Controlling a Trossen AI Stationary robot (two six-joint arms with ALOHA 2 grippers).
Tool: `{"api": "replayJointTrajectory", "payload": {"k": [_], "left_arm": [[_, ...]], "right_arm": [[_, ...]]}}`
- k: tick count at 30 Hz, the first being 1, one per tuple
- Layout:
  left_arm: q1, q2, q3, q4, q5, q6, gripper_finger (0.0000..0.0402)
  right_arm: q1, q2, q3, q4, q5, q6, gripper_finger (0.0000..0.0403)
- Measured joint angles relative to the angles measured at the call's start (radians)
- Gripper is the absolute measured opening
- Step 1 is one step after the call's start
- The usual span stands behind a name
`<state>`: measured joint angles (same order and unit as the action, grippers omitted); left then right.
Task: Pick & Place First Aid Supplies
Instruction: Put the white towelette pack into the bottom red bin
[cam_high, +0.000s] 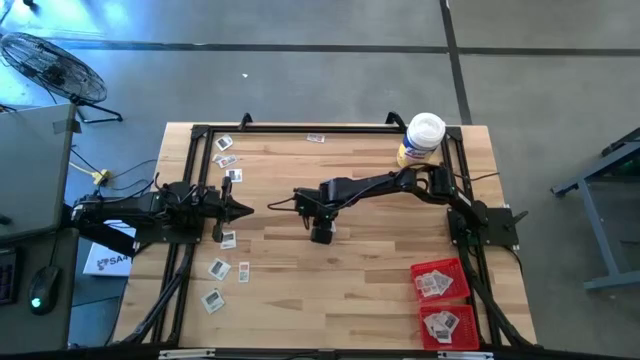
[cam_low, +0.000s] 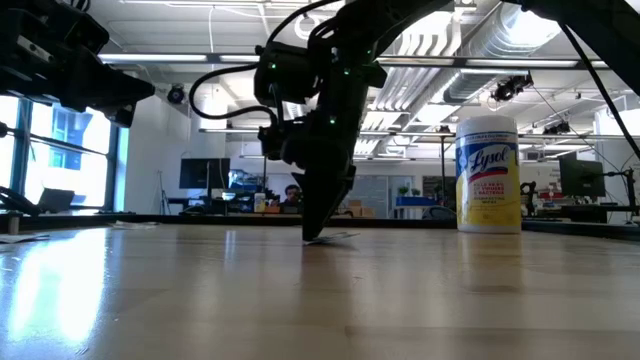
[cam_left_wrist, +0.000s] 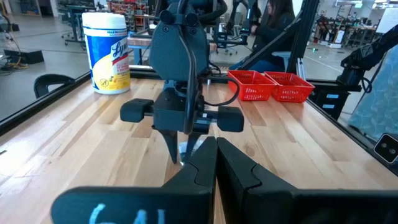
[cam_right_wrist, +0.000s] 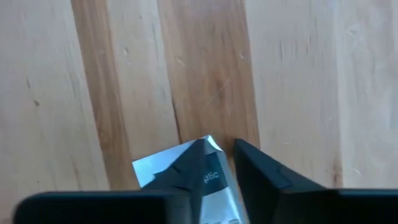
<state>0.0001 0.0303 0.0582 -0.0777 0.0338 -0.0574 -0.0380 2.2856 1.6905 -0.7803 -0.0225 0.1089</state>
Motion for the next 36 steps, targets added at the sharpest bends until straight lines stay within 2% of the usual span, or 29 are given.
{"api": "replayJointTrajectory", "payload": {"k": [4, 6, 14, 23, 32, 36], "left_arm": [[0.0, 0.0, 0.0, 0.0, 0.0, 0.0, 0.0001], [0.0, 0.0, 0.0, 0.0, 0.0, 0.0, 0.0001], [0.0, 0.0, 0.0, 0.0, 0.0, 0.0, 0.0001], [0.0, 0.0, 0.0, -0.001, 0.0, 0.0, 0.0001], [0.0, 0.0, 0.0, 0.0, 0.0, 0.0, 0.0001], [0.0, 0.0, 0.0, 0.0, 0.0, 0.0, 0.0001]], "right_arm": [[0.0, 0.0, 0.0, -0.002, 0.013, -0.004, 0.0021], [0.0, 0.0, -0.001, -0.003, 0.018, -0.005, 0.0007], [-0.001, -0.021, 0.003, -0.01, 0.036, 0.04, 0.0002], [0.011, -0.173, 0.002, -0.036, 0.045, 0.142, 0.0001], [0.115, -0.297, -0.003, -0.15, 0.143, 0.28, 0.0], [0.176, -0.328, -0.037, -0.191, 0.153, 0.38, 0.0]]}}
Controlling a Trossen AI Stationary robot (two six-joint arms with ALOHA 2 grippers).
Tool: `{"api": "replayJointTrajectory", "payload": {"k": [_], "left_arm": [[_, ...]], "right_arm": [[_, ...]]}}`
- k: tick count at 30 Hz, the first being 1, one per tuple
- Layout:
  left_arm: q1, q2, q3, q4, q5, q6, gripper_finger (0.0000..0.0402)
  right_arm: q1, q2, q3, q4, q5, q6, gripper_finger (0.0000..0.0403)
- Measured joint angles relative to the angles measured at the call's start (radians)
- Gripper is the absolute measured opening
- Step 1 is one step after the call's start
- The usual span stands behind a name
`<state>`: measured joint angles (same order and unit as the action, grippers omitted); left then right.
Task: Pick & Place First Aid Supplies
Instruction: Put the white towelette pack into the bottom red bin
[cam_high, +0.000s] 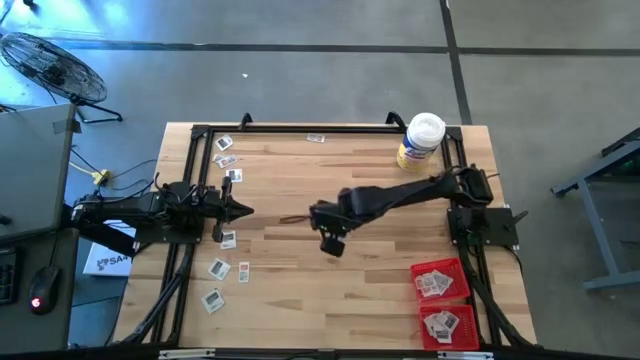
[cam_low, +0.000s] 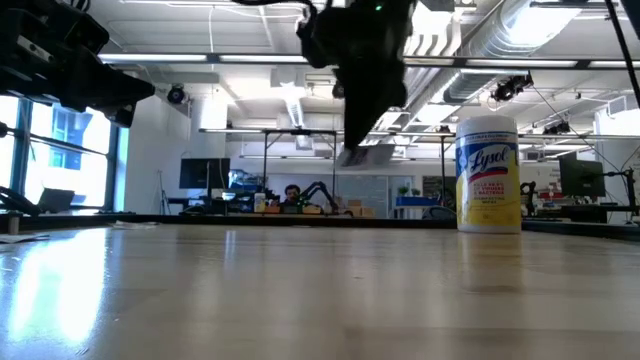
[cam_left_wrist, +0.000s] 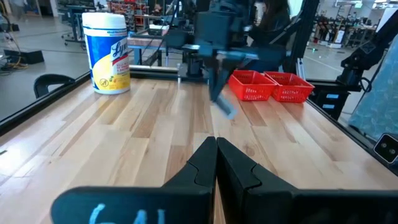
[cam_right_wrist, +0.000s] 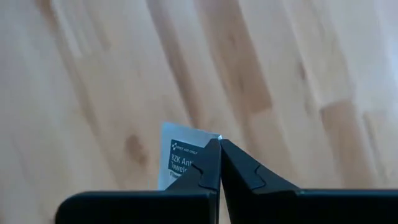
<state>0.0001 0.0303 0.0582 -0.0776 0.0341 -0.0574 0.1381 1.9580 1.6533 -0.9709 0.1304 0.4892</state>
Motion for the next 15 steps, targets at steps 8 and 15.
{"api": "replayJointTrajectory", "payload": {"k": [8, 15], "left_arm": [[0.0, 0.0, 0.0, 0.0, 0.0, 0.0, 0.0001], [0.0, 0.0, 0.0, 0.0, 0.0, 0.0, 0.0001]], "right_arm": [[0.182, -0.051, -0.054, -0.099, -0.015, 0.252, 0.0], [0.353, -0.134, -0.103, -0.136, -0.129, 0.542, 0.0]]}}
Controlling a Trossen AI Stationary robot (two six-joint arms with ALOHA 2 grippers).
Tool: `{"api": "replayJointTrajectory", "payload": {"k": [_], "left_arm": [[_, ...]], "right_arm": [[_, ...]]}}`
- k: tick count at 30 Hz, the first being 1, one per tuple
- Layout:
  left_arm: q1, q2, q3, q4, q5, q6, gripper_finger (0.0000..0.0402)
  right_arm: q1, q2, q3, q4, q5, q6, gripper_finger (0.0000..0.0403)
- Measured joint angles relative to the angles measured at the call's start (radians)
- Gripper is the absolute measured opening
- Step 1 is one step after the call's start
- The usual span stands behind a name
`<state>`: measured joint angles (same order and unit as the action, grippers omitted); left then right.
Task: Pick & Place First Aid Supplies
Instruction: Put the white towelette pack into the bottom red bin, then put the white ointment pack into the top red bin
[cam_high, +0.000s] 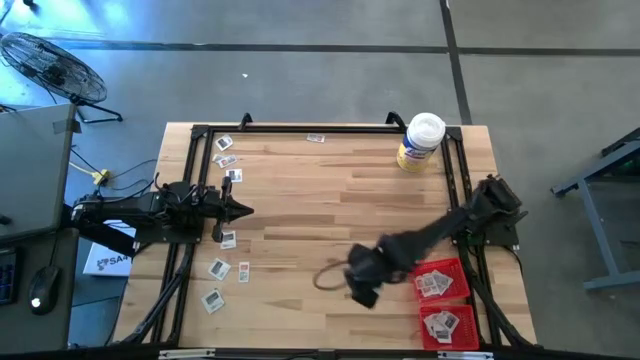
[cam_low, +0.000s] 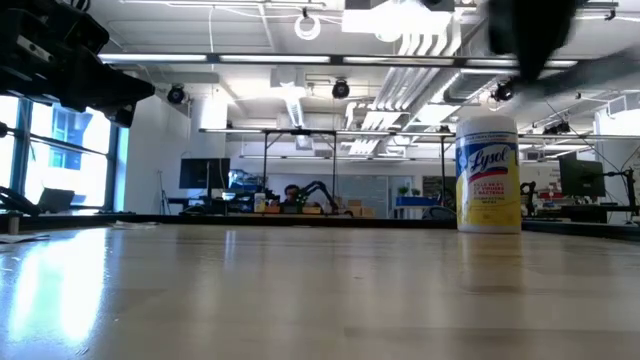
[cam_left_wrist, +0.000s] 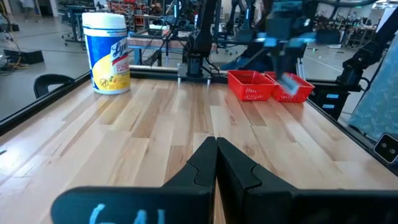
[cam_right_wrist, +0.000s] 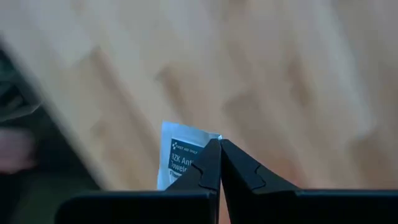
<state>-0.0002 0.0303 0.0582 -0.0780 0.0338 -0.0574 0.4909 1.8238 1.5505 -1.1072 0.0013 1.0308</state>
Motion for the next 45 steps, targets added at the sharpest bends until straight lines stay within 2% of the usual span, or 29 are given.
{"api": "replayJointTrajectory", "payload": {"k": [9, 15, 19, 24, 29, 32, 40, 43, 45], "left_arm": [[0.0, 0.0, 0.0, 0.0, 0.0, 0.0, 0.0001], [0.0, 0.0, 0.0, 0.0, 0.0, 0.0, 0.0001], [0.0, 0.0, 0.0, 0.0, 0.0, 0.0, 0.0001], [0.0, 0.0, 0.0, 0.0, 0.0, 0.0, 0.0001], [0.0, 0.0, 0.0, 0.0, 0.0, 0.0, 0.0001], [0.0, 0.0, 0.0, 0.0, 0.0, 0.0, 0.0001], [0.0, 0.0, 0.0, 0.0, 0.0, 0.0, 0.0001], [0.0, 0.0, 0.0, 0.0, 0.0, 0.0, 0.0001], [0.0, 0.0, 0.0, 0.0, 0.0, 0.0, 0.0001]], "right_arm": [[0.248, -0.087, -0.061, -0.018, -0.22, 0.382, 0.0], [0.404, -0.087, -0.132, -0.019, -0.307, 0.387, 0.0], [0.446, -0.086, -0.207, -0.008, -0.289, 0.409, 0.0], [0.436, -0.085, -0.296, 0.054, -0.262, 0.405, 0.0], [0.401, -0.085, -0.367, 0.113, -0.437, 0.479, 0.001], [0.384, -0.085, -0.367, 0.135, -0.453, 0.487, 0.0033], [0.313, -0.085, -0.271, 0.079, -0.408, 0.452, 0.0112], [0.267, -0.085, -0.203, 0.064, -0.309, 0.366, 0.0123], [0.234, -0.085, -0.153, 0.051, -0.207, 0.29, 0.0123]]}}
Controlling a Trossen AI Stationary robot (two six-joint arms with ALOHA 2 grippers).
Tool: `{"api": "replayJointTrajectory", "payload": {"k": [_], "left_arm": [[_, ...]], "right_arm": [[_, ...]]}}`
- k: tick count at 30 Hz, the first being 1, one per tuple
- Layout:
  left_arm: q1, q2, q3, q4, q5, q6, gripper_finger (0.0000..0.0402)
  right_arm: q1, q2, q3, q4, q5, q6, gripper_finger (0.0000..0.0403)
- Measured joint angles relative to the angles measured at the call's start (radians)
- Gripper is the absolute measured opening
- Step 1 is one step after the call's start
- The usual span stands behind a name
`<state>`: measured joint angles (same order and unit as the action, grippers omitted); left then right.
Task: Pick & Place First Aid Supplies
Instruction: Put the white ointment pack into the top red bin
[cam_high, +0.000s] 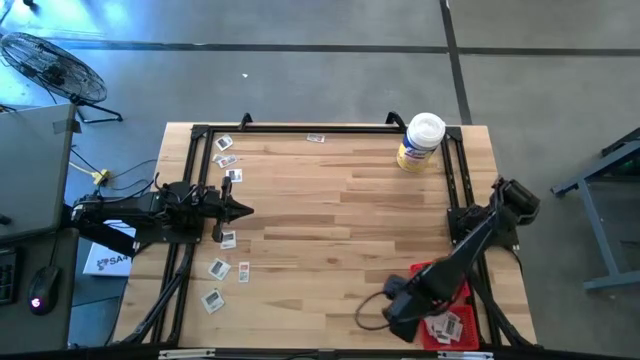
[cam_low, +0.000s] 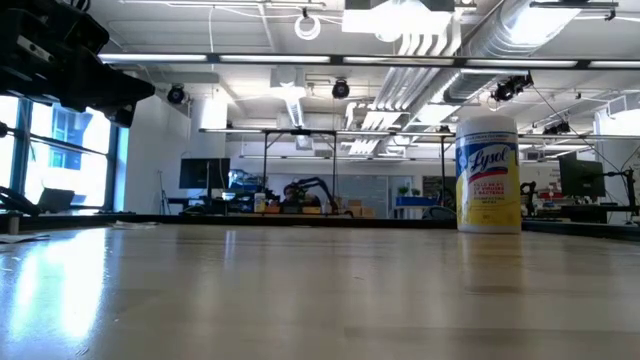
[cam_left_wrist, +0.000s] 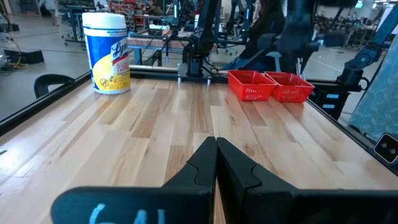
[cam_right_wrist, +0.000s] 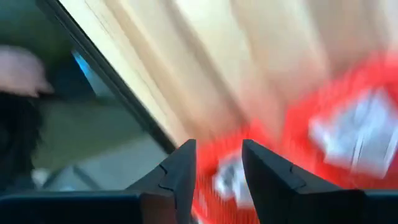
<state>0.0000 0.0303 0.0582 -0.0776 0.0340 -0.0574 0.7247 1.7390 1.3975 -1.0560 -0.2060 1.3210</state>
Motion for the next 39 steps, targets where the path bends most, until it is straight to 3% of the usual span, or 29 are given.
{"api": "replayJointTrajectory", "payload": {"k": [7, 11, 16, 18, 20, 27, 33, 39], "left_arm": [[0.0, 0.0, 0.0, 0.0, 0.0, 0.0, 0.0001], [0.0, 0.0, 0.0, 0.0, 0.0, 0.0, 0.0001], [0.0, 0.0, 0.0, 0.0, 0.0, 0.0, 0.0001], [0.0, 0.0, 0.0, 0.0, 0.0, 0.0, 0.0001], [0.0, 0.0, 0.0, 0.0, 0.0, 0.0, 0.0001], [0.0, 0.0, 0.0, 0.0, 0.0, 0.0, 0.0001], [0.0, 0.0, 0.0, 0.0, 0.0, 0.0, 0.0001], [0.0, 0.0, 0.0, 0.0, 0.0, 0.0, 0.0001]], "right_arm": [[-0.136, 0.0, 0.18, -0.003, 0.487, -0.283, 0.0119], [-0.205, 0.0, 0.255, 0.009, 0.681, -0.474, 0.0119], [-0.276, -0.001, 0.25, 0.062, 0.98, -0.643, 0.0119], [-0.326, -0.001, 0.227, 0.098, 1.027, -0.698, 0.0119], [-0.398, -0.001, 0.193, 0.162, 0.965, -0.771, 0.0119], [-0.675, 0.037, 0.06, 0.528, 0.585, -0.977, 0.0119], [-0.863, 0.128, 0.111, 0.563, 0.49, -1.054, 0.0119], [-1.015, 0.263, 0.262, 0.567, 0.36, -1.127, 0.0128]]}}
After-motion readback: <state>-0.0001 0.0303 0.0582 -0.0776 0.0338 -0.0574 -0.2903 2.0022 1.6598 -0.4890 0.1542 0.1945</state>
